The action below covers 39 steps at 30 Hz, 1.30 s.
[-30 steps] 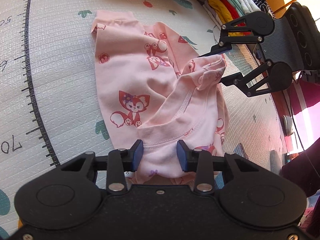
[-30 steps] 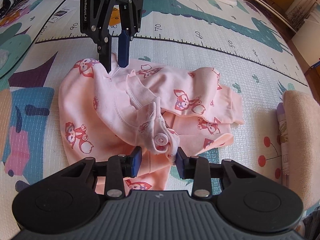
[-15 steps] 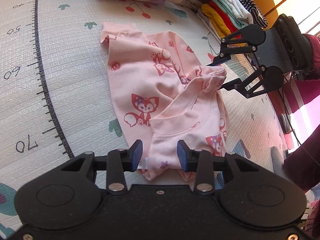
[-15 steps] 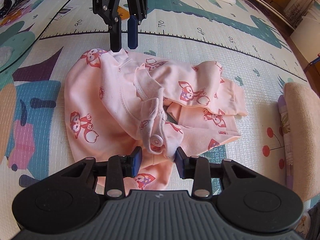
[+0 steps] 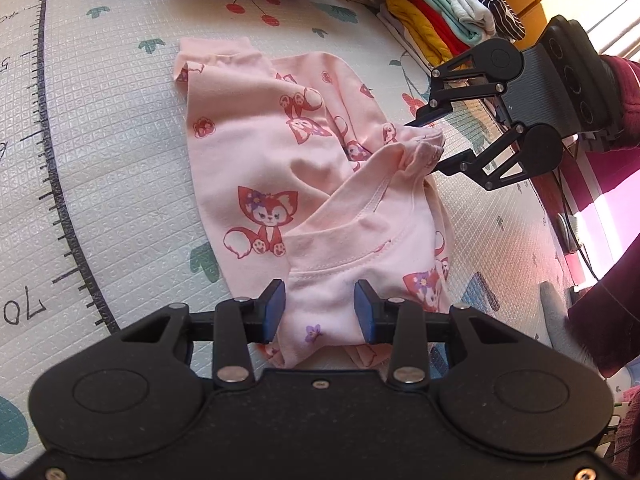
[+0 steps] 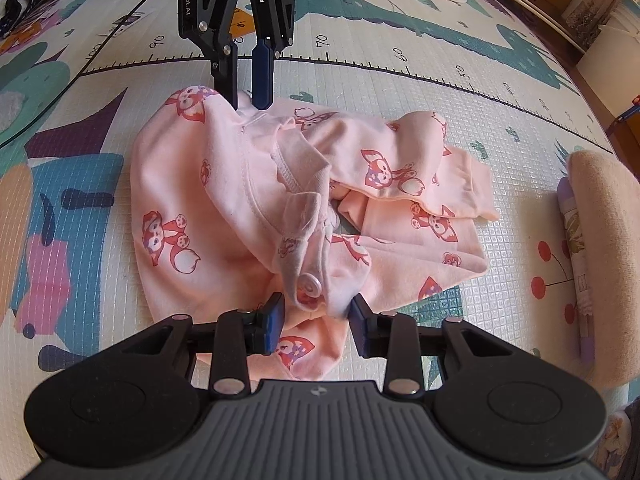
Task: Fold clothes
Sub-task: 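Grasp the shirt collar with the right gripper while the left gripper grasps the shirt edge, then lift the pink shirt with both grippers and shake it open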
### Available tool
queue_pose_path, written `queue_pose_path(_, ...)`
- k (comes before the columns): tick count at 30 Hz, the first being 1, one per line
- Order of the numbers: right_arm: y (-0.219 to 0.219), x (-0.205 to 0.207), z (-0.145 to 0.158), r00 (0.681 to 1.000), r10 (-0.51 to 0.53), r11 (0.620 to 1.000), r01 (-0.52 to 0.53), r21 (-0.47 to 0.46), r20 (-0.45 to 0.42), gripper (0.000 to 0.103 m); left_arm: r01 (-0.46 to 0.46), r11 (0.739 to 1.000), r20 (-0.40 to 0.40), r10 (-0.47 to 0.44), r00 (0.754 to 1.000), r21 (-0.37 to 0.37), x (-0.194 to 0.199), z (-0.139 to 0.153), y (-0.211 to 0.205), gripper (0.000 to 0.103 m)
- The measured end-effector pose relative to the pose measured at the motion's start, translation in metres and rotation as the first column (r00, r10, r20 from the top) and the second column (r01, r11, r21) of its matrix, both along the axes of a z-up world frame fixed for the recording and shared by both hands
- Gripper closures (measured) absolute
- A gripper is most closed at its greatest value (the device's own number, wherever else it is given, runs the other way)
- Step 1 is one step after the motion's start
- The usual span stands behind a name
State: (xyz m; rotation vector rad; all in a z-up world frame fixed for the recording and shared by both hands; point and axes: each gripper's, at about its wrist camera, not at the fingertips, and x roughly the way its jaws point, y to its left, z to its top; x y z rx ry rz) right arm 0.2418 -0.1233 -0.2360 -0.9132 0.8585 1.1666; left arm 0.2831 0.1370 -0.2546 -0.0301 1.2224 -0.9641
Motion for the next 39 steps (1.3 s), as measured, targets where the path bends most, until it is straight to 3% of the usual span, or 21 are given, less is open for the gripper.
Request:
queue_pose_path(11, -0.005, 0.004, 0.003, 0.999, -0.031, 0.999, 0.031, 0.014, -0.016, 0.074, -0.024, 1.0, -0.029, 0.024, 0.999, 0.012, 0.014, -0.005, -0.006, 0.068)
queue_pose_path(12, -0.006, 0.005, 0.004, 0.999, -0.038, 0.999, 0.039, 0.016, -0.022, 0.077, -0.014, 0.999, -0.016, 0.015, 1.0, 0.03, 0.012, -0.004, -0.009, 0.071)
queue_pose_path(13, -0.006, 0.006, 0.006, 0.999, -0.044, 0.999, 0.045, 0.02, -0.023, 0.079, -0.003, 0.999, -0.002, 0.003, 1.0, 0.049, 0.01, -0.003, -0.011, 0.086)
queue_pose_path(14, -0.007, 0.007, 0.008, 0.998, -0.051, 0.998, 0.051, 0.025, -0.024, 0.084, 0.004, 0.998, 0.022, -0.005, 1.0, 0.07, 0.008, 0.0, -0.013, 0.094)
queue_pose_path(16, -0.009, 0.01, 0.013, 0.996, -0.073, 0.996, 0.075, 0.042, -0.041, 0.089, 0.008, 0.997, 0.059, -0.013, 0.998, 0.072, 0.004, 0.008, -0.013, 0.098)
queue_pose_path(22, -0.015, 0.015, 0.033, 0.991, -0.129, 0.987, 0.133, 0.088, -0.047, 0.091, -0.028, 0.998, 0.197, 0.015, 0.98, 0.061, -0.002, 0.054, -0.007, 0.1)
queue_pose_path(29, -0.019, 0.037, 0.072, 0.973, -0.229, 0.958, 0.227, 0.174, -0.005, 0.093, -0.129, 0.99, 0.4, 0.098, 0.911, 0.052, 0.001, 0.12, 0.0, 0.1)
queue_pose_path(39, -0.01, 0.082, 0.134, 0.929, -0.353, 0.896, 0.302, 0.325, 0.11, 0.093, -0.292, 0.956, 0.599, 0.244, 0.763, -0.018, 0.026, 0.187, 0.026, 0.101)
